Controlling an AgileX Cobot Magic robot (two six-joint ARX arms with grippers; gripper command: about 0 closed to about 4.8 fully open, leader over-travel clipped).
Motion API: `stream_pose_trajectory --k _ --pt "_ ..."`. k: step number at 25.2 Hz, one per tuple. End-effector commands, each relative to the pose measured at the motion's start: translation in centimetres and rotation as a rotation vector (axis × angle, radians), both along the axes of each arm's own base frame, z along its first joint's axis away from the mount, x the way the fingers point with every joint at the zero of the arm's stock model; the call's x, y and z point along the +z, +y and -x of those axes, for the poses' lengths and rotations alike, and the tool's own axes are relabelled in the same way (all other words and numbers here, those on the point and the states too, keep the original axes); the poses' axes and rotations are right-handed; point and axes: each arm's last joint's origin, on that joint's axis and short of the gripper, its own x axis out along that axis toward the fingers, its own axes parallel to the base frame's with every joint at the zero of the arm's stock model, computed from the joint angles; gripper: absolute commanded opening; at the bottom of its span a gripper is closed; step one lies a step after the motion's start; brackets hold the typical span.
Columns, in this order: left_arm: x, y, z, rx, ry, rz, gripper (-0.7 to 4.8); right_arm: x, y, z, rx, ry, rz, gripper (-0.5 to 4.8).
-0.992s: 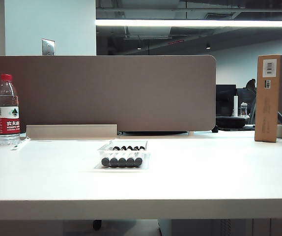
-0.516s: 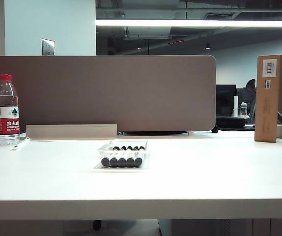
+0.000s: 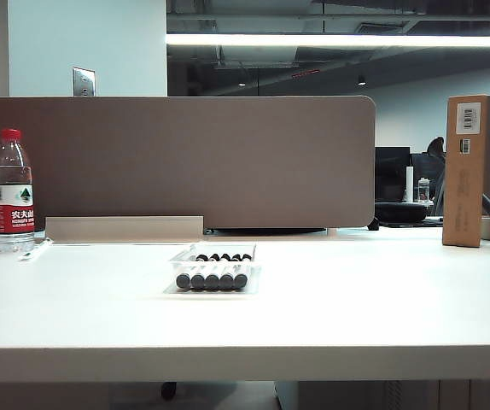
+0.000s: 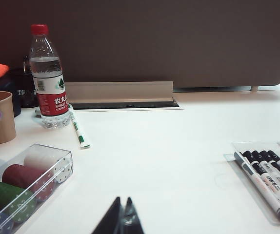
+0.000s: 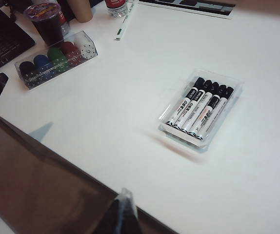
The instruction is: Pick up the markers scattered on the table and put them into the packaging box, making sure the markers fit the shape of the box's grooves.
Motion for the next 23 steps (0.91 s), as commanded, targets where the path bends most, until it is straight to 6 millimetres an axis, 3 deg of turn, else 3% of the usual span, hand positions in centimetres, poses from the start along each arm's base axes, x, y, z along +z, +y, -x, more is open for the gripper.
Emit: stream_pose_trajectory --k 1,23 --pt "0.27 -0.01 0.04 -0.004 -0.017 -0.002 -0.05 0.26 0.02 0.01 0.0 -0.006 -0.017 -0.08" --pt "0.27 -0.01 0.04 -0.004 -0.016 -0.001 -0.05 0.22 -0.01 0.01 0.014 -0.029 0.017 -0.08"
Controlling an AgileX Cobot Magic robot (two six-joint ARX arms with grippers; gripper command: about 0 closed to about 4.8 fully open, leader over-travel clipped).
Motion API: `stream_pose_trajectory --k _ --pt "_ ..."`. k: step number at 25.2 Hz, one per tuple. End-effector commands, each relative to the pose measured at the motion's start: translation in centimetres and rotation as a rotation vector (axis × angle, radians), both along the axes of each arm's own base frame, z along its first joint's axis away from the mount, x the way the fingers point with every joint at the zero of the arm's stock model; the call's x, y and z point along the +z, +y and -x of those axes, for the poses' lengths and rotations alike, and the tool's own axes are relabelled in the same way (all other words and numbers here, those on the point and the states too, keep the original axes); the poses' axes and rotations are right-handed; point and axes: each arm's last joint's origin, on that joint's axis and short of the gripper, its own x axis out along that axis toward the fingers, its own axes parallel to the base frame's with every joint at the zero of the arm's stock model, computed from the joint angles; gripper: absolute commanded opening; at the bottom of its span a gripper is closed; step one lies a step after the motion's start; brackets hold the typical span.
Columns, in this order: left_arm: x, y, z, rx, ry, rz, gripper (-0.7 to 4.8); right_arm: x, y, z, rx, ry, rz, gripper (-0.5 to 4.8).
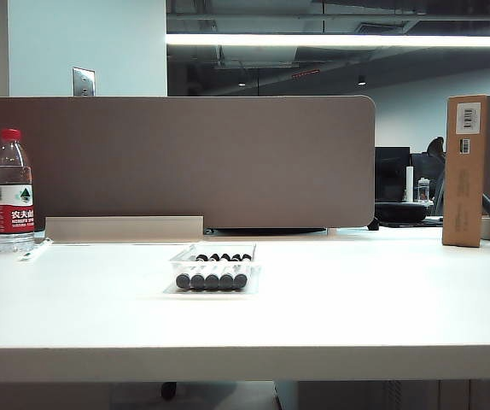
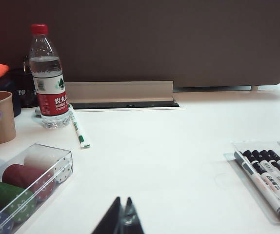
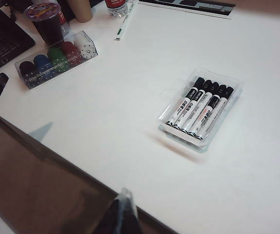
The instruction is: Pick up the markers scattered on the table and put them into the packaging box, making sure the markers fit the shape of the box's grooves.
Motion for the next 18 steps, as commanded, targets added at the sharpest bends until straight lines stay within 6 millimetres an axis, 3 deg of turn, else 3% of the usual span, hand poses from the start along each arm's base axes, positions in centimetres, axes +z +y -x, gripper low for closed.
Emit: stream_pose_trajectory --k 1,4,7,12,18 --pt "0.3 0.0 0.0 -0.004 -0.017 0.0 -0.05 0.2 -0.1 0.0 0.025 -0.062 0.055 -0.08" --pt "0.3 0.0 0.0 -0.004 -0.017 0.0 -0.05 0.2 -0.8 -0.4 0.034 -0.164 0.16 -0.08" --pt "0.3 0.0 0.0 -0.006 -0.017 0.0 -0.05 -1.7 -2.5 -1.3 -0.017 -0.239 0.207 -0.08" --pt "0.3 0.0 0.0 -0.004 -0.018 0.0 -0.05 -6.0 -7.6 -2.5 -0.264 -0.266 0.108 -0.08" --pt "0.3 0.0 0.0 -0.004 -0.017 0.0 -0.05 -8.3 -11.7 -1.8 -0.487 -0.357 0.013 -0.08"
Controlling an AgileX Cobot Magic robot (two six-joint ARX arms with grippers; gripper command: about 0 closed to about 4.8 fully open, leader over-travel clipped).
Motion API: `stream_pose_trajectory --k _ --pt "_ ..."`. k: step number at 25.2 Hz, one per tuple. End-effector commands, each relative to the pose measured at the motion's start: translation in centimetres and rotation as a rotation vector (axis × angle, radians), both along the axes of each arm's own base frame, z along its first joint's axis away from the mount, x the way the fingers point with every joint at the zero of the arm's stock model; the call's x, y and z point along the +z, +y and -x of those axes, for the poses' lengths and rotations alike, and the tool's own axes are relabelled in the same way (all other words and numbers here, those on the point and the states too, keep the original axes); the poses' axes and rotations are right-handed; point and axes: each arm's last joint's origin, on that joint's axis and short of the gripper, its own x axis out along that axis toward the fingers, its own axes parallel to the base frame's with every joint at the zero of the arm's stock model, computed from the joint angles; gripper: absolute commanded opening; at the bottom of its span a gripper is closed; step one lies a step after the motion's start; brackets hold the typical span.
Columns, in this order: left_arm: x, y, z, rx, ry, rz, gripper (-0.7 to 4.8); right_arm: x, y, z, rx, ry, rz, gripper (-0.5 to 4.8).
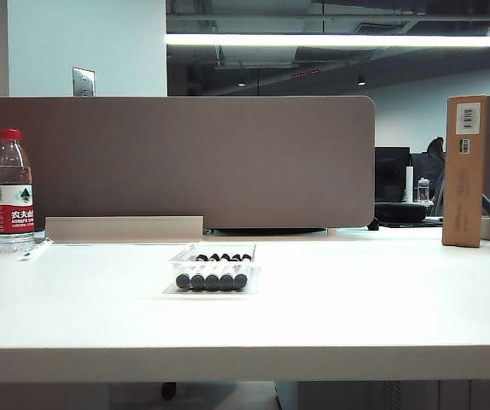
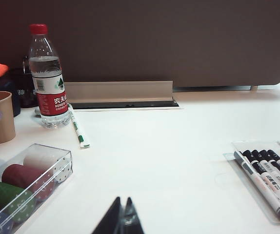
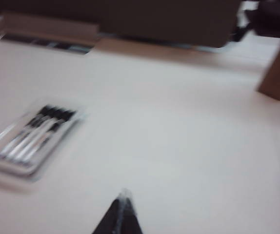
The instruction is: Pick up the markers scattered on the table and put them into the packaging box, making sure the markers fit the shape of the box's grooves.
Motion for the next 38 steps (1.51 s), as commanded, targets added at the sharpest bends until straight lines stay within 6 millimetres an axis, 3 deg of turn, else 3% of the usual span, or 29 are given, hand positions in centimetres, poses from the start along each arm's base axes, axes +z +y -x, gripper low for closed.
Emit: stream_pose_trajectory --k 1,9,15,17,21,32,38 --pt "0.3 0.0 0.0 -0.003 -0.018 0.0 -0.05 -0.5 -2.0 0.8 -0.107 -0.097 -0.073 -0.08" --pt "0.3 0.0 0.0 -0.005 -0.018 0.0 -0.05 -3.5 -5.4 3.0 -0.355 -0.258 -0.146 -0.08" --pt "0.1 0.0 0.0 -0.006 0.003 -0.001 -0.05 -5.6 -6.0 1.9 -0.442 -0.212 -0.107 -0.08" --pt "0.1 0.0 0.0 -0.005 0.005 -0.001 -0.05 -8.0 -6.0 1.1 -0.456 -0.204 -0.102 -0.08" --pt "0.1 0.0 0.0 -0.004 0.004 -0.001 -0.05 -10.5 -5.7 0.3 -0.389 -0.208 -0.113 -0.08" --pt "0.1 0.0 0.0 -0.004 0.004 -0.001 -0.05 -10.7 -6.3 0.2 -0.391 -0.173 -0.098 -0.08" --pt "0.1 0.0 0.0 -0.006 0.005 -0.001 -0.05 -10.7 -6.4 0.2 -0.255 -0.169 -0.103 -0.08"
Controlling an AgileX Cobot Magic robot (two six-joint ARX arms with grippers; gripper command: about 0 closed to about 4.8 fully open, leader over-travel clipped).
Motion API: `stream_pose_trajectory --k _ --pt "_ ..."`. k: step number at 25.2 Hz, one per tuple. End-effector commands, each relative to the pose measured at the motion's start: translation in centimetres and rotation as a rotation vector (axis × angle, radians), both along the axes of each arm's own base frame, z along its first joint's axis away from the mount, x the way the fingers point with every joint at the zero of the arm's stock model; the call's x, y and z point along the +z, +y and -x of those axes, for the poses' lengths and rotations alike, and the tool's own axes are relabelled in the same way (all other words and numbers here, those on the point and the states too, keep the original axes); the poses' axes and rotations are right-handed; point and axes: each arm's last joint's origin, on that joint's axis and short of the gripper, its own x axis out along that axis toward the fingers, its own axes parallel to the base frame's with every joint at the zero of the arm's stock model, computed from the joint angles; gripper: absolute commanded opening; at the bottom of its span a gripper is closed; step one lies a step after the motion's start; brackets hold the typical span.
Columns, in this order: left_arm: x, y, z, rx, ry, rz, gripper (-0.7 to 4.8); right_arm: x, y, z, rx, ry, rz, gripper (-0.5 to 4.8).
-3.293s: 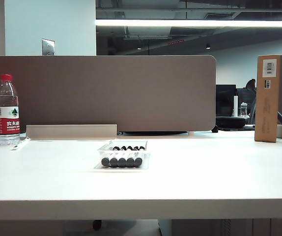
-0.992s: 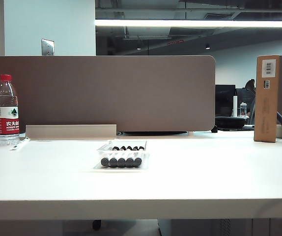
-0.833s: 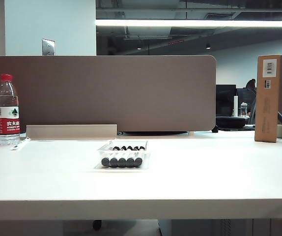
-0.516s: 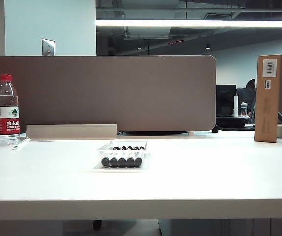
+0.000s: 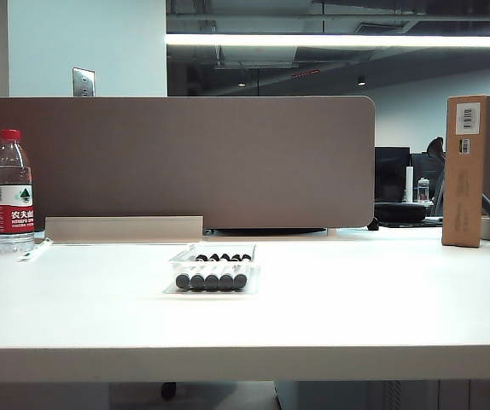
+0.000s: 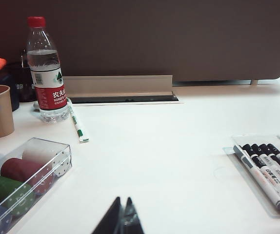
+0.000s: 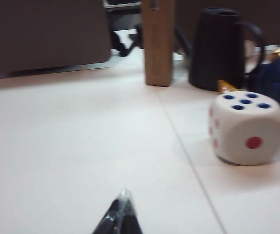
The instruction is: Pick up the markers scattered on the table and put them into the packaging box, making sure the markers fit the shape of the box's grooves.
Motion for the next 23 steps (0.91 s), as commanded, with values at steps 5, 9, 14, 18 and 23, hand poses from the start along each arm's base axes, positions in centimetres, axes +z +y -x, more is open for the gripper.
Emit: stream_pose_trajectory --k 5,9,14,18,23 --pt "0.26 -0.02 0.04 -0.004 -0.017 0.0 -0.05 0.0 0.1 -0.04 0.048 -0.011 0.013 -0.08" --pt "0.26 -0.02 0.04 -0.004 -0.017 0.0 -0.05 0.0 0.12 -0.04 0.05 -0.01 0.022 -0.08" --pt "0.26 -0.01 0.04 -0.004 -0.017 0.0 -0.05 0.01 0.12 -0.04 0.05 -0.011 0.028 -0.08" --pt "0.26 -0.01 0.04 -0.004 -0.017 0.0 -0.05 0.01 0.12 -0.04 0.051 -0.011 0.032 -0.08" --pt "0.26 -0.01 0.04 -0.004 -0.017 0.0 -0.05 -0.01 0.15 -0.04 0.06 -0.008 0.054 -0.08"
